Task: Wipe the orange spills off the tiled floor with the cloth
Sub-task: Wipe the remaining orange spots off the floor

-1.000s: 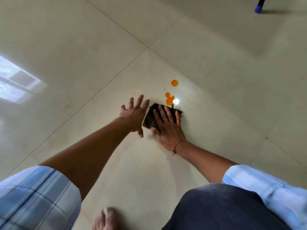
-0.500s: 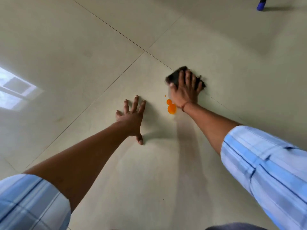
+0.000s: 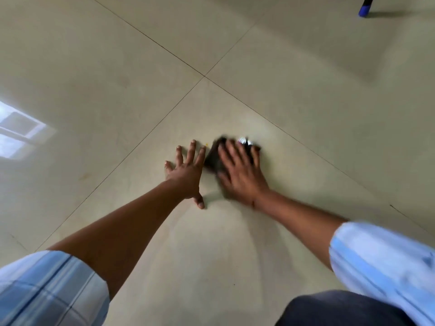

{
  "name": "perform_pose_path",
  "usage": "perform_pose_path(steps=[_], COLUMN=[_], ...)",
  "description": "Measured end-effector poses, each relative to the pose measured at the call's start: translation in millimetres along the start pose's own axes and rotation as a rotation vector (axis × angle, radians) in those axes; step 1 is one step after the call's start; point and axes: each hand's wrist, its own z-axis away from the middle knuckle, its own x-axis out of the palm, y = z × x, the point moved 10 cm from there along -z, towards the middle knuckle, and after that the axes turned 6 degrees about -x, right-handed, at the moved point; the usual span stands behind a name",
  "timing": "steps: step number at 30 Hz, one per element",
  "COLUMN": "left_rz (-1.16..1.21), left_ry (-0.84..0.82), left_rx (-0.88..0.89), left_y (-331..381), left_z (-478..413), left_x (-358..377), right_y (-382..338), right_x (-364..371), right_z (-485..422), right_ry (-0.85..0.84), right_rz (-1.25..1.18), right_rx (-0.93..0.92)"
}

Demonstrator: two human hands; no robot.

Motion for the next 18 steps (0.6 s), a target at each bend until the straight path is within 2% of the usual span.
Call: perform_pose_path(steps=[2, 4, 7, 9, 11, 14, 16, 18], left_rz=[0.015, 0.026, 0.054, 0.092, 0.112, 0.192, 0.196, 0.131], left_ry=[0.025, 0.031, 0.058, 0.123, 0.205, 0.208, 0.167, 0.122], left_rx=[-0.003, -0.010, 0.001, -0.033, -0.098, -0.165, -0.202, -0.202], left_y=[-3.1, -5.4, -5.9, -15.0, -30.0, -67.7, -97.0, -119.5], left_z=[3.5, 5.7, 5.0, 8.1, 19.7, 42.2, 55.0, 62.6], left_x=[-3.2, -4.2, -5.7, -8.7, -9.0, 6.5, 17.9, 26.5], right_y=[-28.4, 0.3, 64.0, 52.7, -3.0, -58.8, -32.3, 1.0], right_x=[13.5, 9.0, -14.7, -20.1, -7.7, 16.5, 9.2, -2.0], right_z=[75.3, 99.4, 26.5, -31.6, -46.3, 41.6, 86.0, 50.0], right_ry=[-0.045, -0.052, -0.009, 0.002, -0.018, -0.079, -0.078, -0.047], right_rz=[0.000, -0.015, -0.023, -0.034, -0.026, -0.015, -0.009, -0.011], right_rx=[-0.206, -0.217, 0.093, 0.179, 0.042, -0.288, -0.338, -0.230])
